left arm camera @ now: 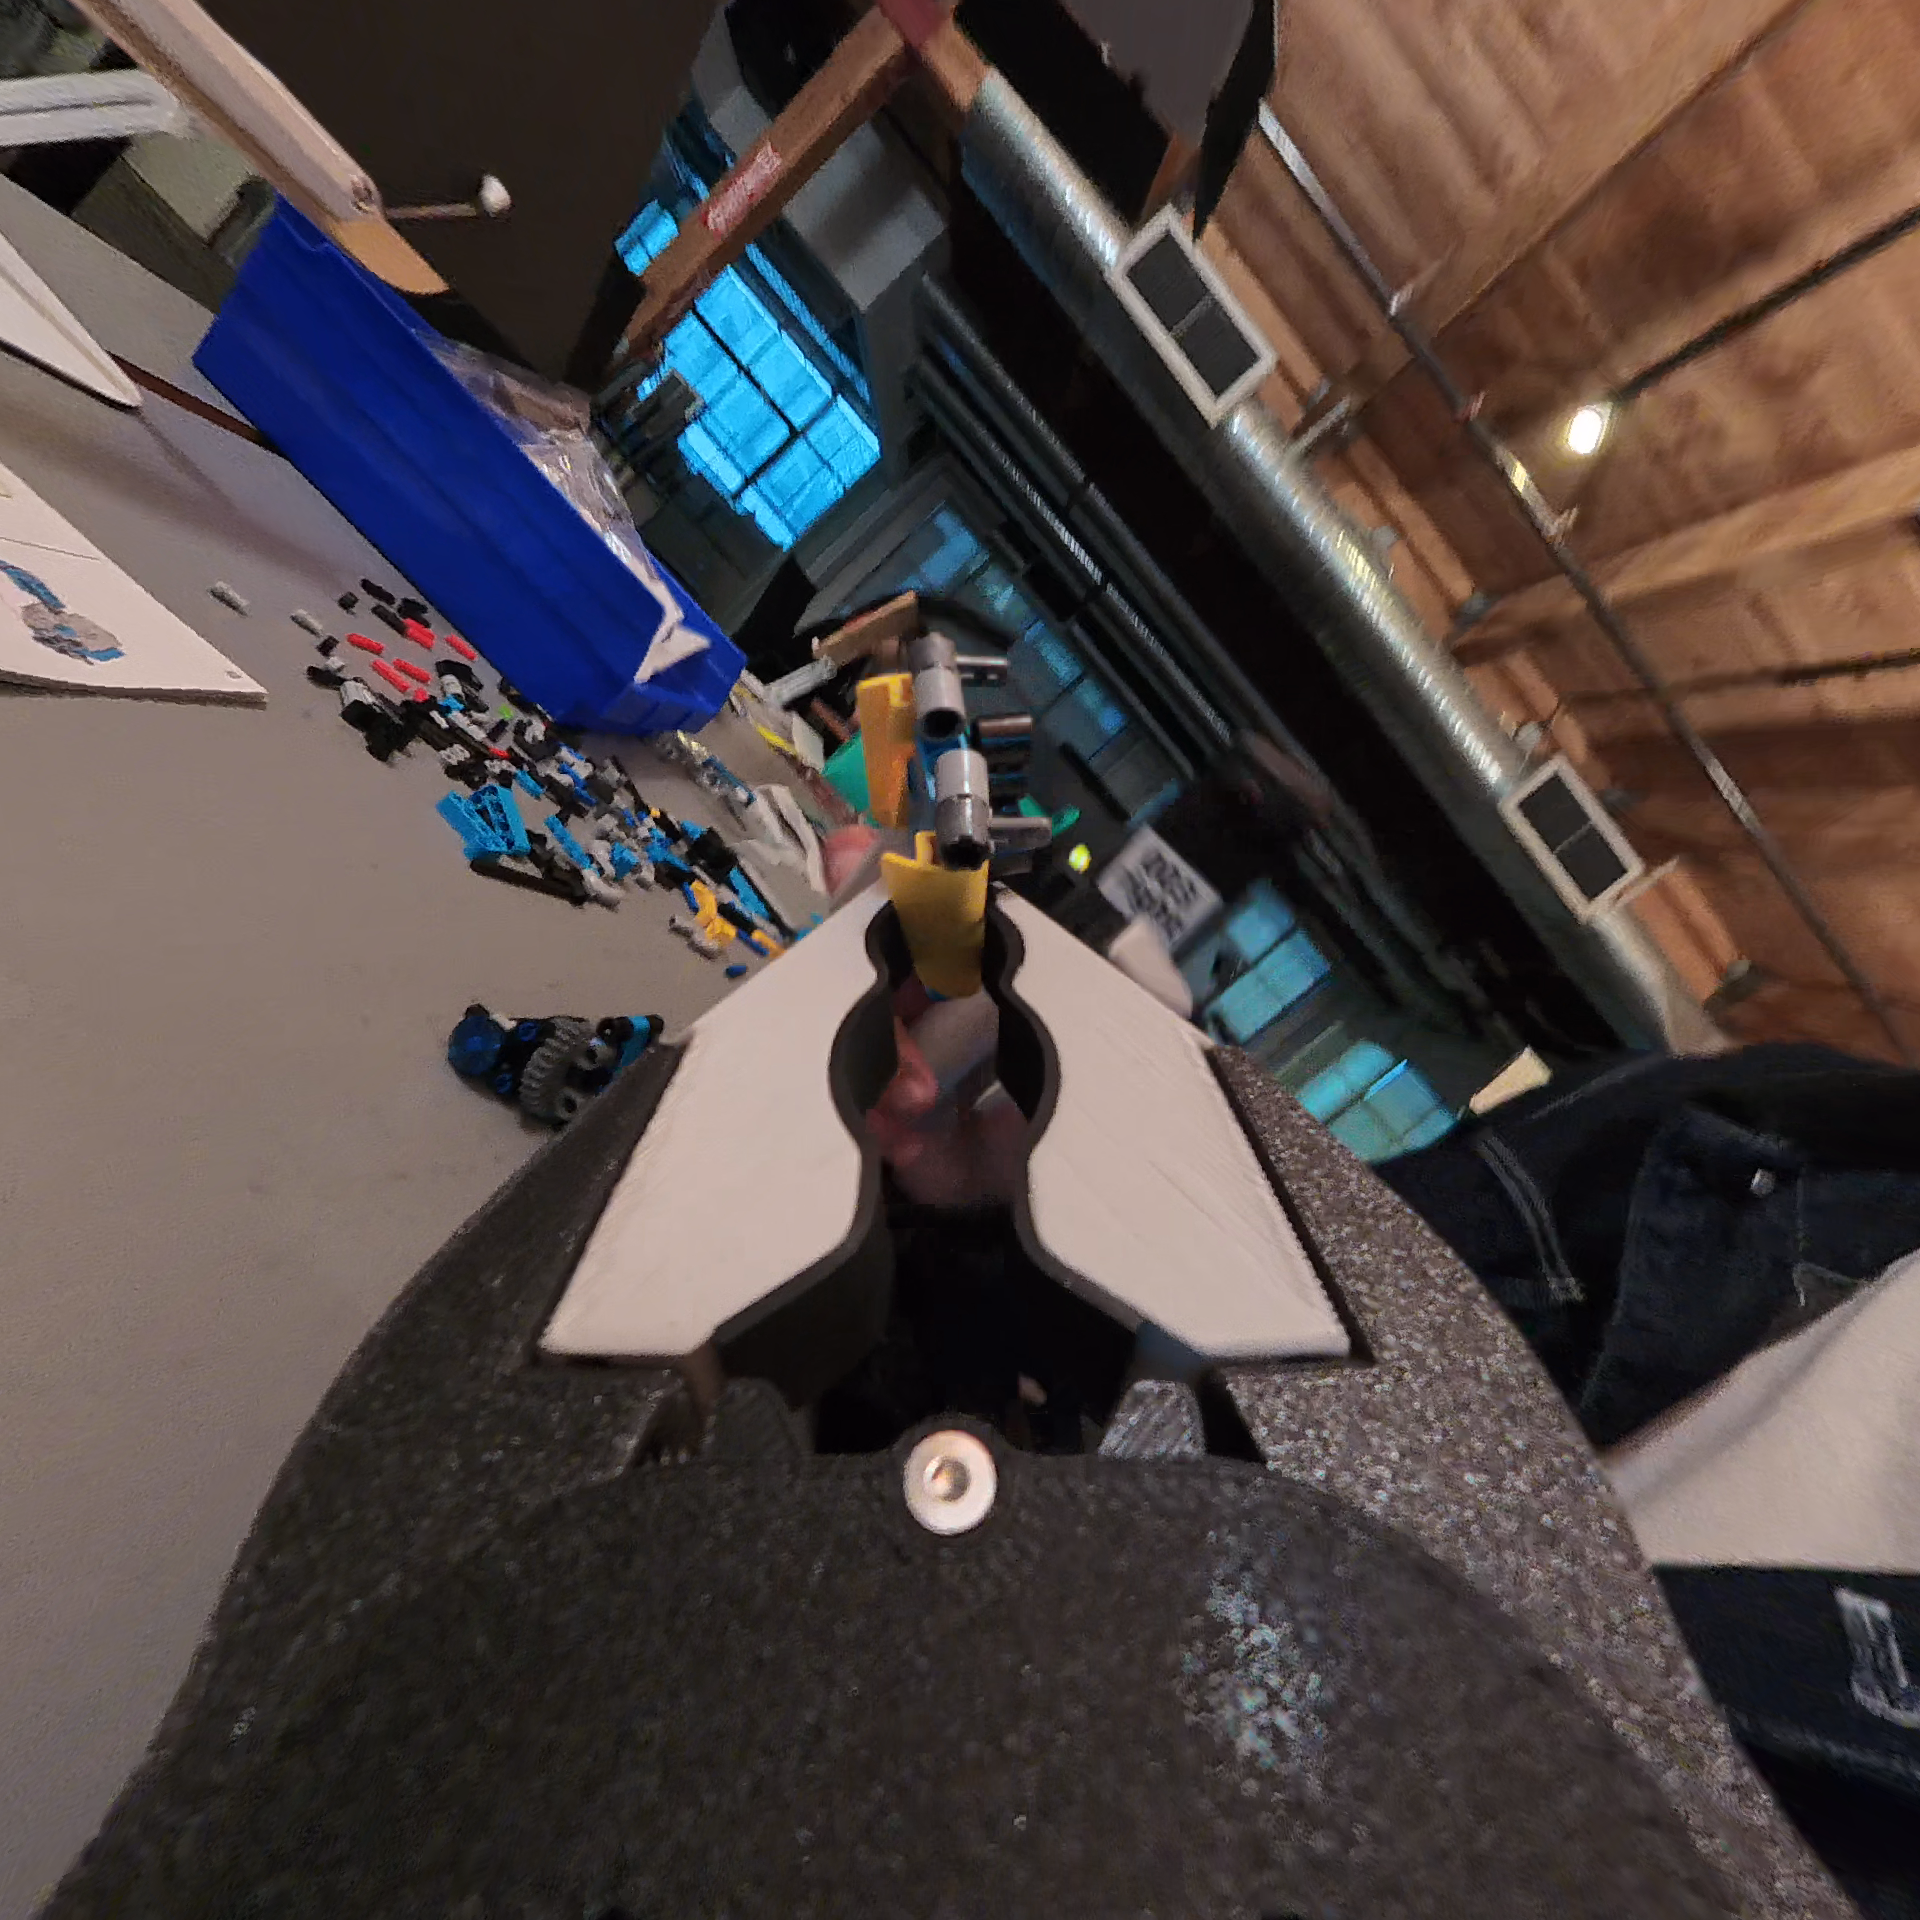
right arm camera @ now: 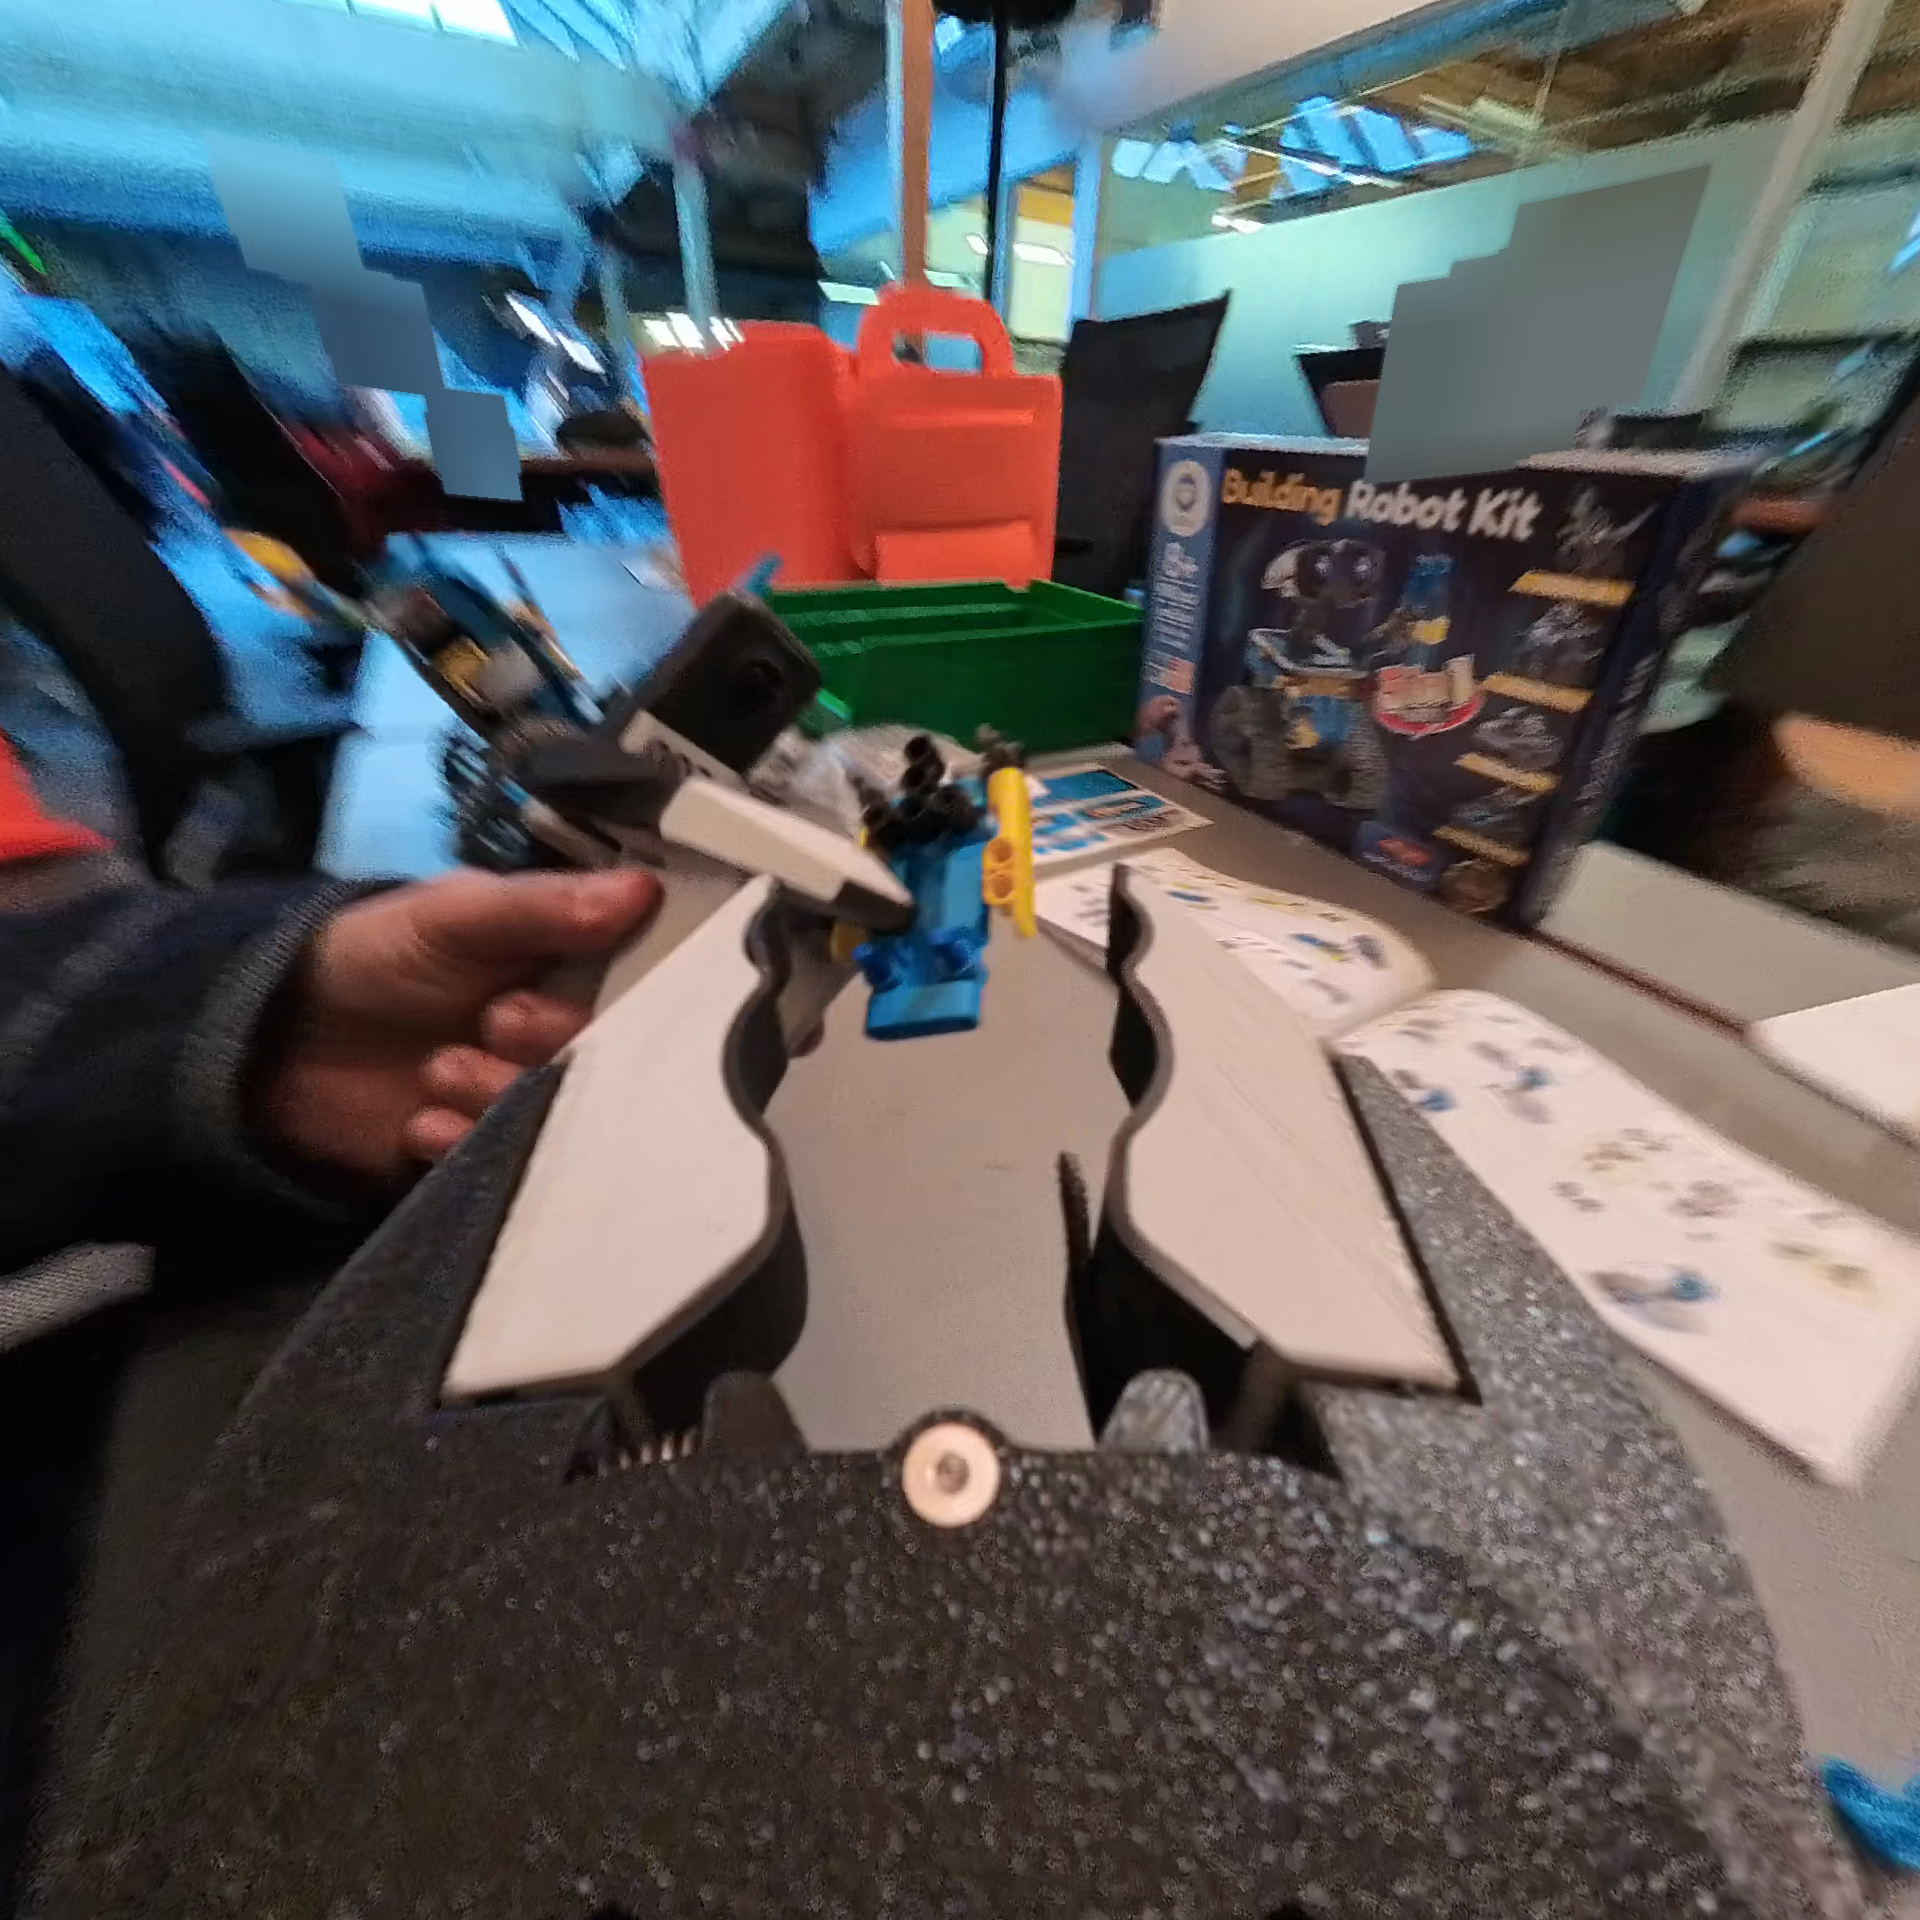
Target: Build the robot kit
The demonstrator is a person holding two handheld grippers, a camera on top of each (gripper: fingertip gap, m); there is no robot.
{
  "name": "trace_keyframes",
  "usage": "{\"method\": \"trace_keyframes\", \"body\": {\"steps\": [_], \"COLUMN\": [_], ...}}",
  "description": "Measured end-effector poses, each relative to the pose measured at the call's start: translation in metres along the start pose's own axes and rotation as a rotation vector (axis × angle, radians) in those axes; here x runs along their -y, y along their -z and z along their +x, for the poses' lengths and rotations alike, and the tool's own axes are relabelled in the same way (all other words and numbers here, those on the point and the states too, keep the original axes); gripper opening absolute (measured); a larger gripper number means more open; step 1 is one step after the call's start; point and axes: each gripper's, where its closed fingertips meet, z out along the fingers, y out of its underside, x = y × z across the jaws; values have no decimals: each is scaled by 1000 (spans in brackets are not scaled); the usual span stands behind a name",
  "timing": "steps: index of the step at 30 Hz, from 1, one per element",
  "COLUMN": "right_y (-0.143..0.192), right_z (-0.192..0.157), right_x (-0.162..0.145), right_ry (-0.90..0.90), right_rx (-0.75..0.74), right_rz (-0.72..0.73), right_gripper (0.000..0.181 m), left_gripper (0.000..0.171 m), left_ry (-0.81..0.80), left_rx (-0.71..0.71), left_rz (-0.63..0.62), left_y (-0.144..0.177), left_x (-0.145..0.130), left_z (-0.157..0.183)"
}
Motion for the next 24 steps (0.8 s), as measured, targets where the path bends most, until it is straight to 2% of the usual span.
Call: {"method": "trace_keyframes", "body": {"steps": [1, 2, 4, 6, 8, 10, 12, 15, 18, 21, 24], "right_y": [4, 6, 9, 16, 17, 15, 15, 15, 14, 18, 20], "right_z": [3, 5, 2, -9, -11, -15, -18, -18, -15, -3, -3], "right_x": [4, 4, -1, 6, 3, -6, -8, -13, -15, -6, -1], "right_ry": [-112, -224, -411, -504, -501, -520, -560, -634, -690, -737, -766], "right_rx": [59, 127, 273, 412, 429, 449, 487, 523, 527, 514, 543], "right_rz": [28, 36, 12, 23, 12, -48, -61, -104, -104, -35, -10], "right_gripper": [66, 61, 43, 27, 20, 24, 15, 13, 12, 11, 11], "left_gripper": [11, 11, 12, 11, 11, 11, 11, 11, 14, 12, 13], "left_ry": [-34, -76, -133, -176, -190, -230, -281, -350, -352, -338, -335], "left_rx": [6, 12, -18, -18, -33, -8, 9, 65, 99, 79, 53], "left_rz": [-35, -64, -129, -155, -176, -217, -256, -277, -254, -166, -174], "left_y": [0, 0, -3, -5, -4, -4, -3, -1, 0, 4, 2], "left_x": [-3, -6, -15, -20, -23, -27, -32, -32, -28, -13, -16], "left_z": [1, 3, 12, 15, 19, 16, 15, 7, 1, 6, 9]}}
